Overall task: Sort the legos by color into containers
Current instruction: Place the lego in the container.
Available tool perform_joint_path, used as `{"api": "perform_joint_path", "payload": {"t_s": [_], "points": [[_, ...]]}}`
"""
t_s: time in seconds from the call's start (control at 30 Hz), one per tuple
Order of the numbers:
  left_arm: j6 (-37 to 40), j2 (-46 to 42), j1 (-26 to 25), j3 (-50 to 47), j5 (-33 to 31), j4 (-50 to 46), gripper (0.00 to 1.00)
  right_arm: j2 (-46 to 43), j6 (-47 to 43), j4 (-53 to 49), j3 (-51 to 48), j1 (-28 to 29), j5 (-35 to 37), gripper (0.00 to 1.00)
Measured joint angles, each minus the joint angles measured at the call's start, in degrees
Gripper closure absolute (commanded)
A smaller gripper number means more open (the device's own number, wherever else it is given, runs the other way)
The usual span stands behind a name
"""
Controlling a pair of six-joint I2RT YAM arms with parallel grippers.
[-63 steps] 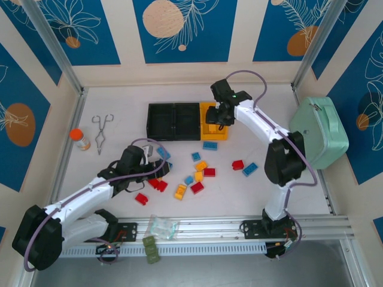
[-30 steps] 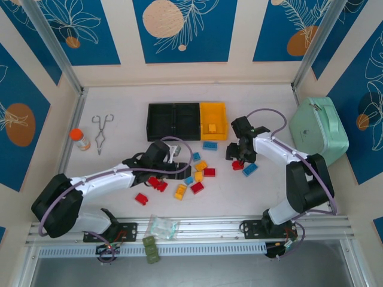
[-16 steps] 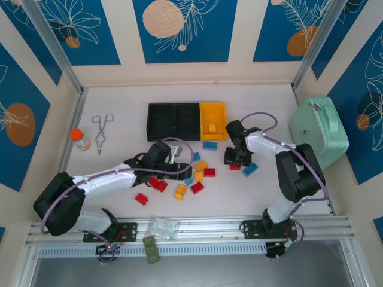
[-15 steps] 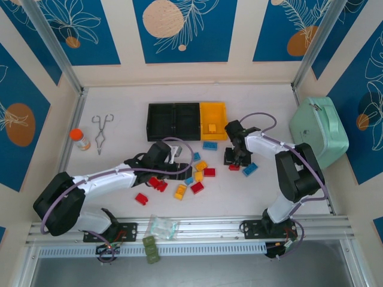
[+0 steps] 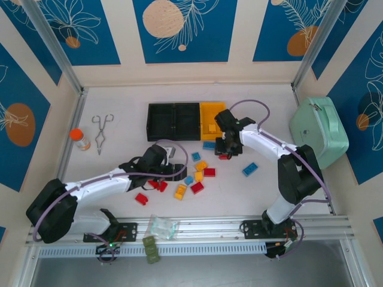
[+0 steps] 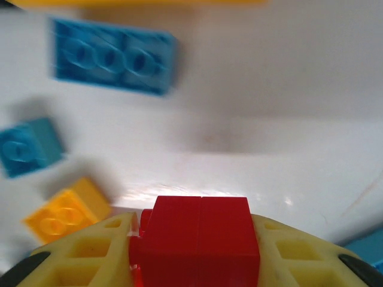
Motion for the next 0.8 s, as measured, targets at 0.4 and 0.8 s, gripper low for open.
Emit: {"api": "perform_joint_path", "payload": {"t_s": [0.4,0.8], "points": [[-0.83,-11.96,7.19,-2.82,-4.31,-7.85,0.27,14.25,-0.15,-1.97,24.46,6.73,-0.98,0.63],[-1.49,-17.88,11.30,-5.40,-4.72,-12.61,0.27,32.02,-0.68,-6.93,47.54,7.15,-1.33,0.62]]}}
